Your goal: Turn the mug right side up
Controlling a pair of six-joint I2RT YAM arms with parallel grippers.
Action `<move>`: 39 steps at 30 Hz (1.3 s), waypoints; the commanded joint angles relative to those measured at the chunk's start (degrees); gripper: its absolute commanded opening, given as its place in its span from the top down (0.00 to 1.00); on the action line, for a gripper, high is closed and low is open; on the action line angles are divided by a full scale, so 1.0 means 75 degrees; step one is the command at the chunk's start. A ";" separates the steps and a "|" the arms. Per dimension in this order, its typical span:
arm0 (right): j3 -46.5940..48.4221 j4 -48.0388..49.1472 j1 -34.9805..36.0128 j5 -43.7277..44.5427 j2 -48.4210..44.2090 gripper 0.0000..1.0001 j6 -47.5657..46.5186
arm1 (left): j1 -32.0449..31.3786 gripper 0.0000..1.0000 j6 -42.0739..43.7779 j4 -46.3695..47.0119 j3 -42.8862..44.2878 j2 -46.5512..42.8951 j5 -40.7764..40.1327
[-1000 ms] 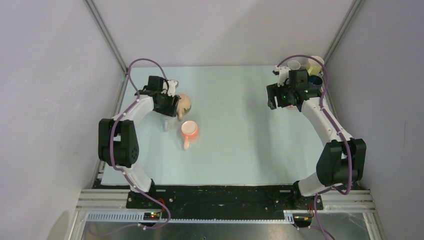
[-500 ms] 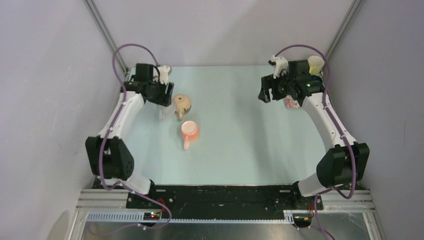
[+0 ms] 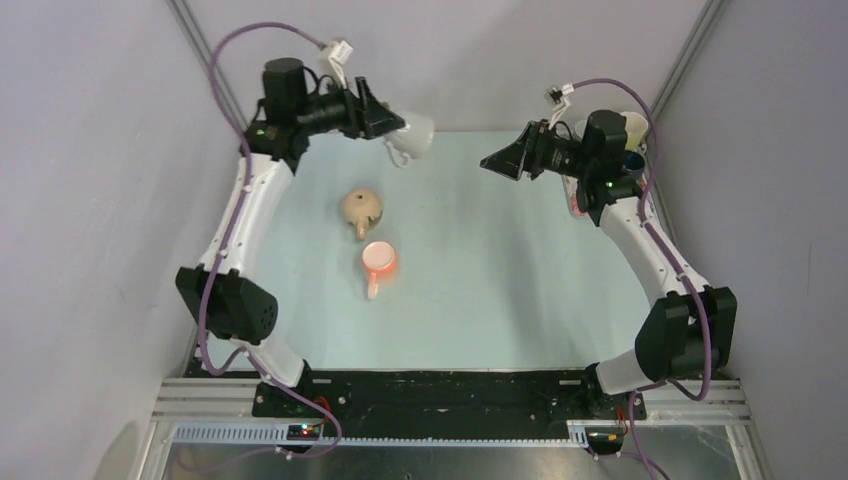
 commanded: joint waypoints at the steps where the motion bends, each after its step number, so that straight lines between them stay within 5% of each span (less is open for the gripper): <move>1: -0.0981 0.4421 0.0056 -0.0815 0.0101 0.23 0.3634 | -0.0410 1.00 -0.3888 0.3999 -0.1603 -0.0067 0.1601; 4: -0.1604 0.6300 0.0144 -0.0685 0.0517 0.23 0.4890 | -0.0503 1.00 -0.6015 0.8052 -0.3093 -0.0218 0.1351; 7: -0.2162 0.7953 0.0333 -0.0539 0.0896 0.24 0.5723 | -0.0552 1.00 -0.7645 0.9822 -0.3950 0.0079 0.1122; 13: -0.2646 0.7895 0.0883 -0.0218 0.1080 0.25 0.5491 | -0.0566 1.00 -0.9373 1.3316 -0.5161 0.0499 0.0217; 17: -0.2751 0.7196 0.1155 -0.0023 0.0970 0.25 0.4997 | -0.0568 1.00 -0.9293 1.3646 -0.5461 0.0462 -0.0008; 28: -0.2885 0.9345 0.1370 0.0333 0.1312 0.26 0.6497 | -0.0976 1.00 -0.9090 1.3893 -0.6136 0.0534 -0.0235; 39: -0.3099 0.8786 0.1513 0.0667 0.1097 0.28 0.6133 | -0.1338 1.00 -0.8858 1.3931 -0.6210 0.0597 -0.0307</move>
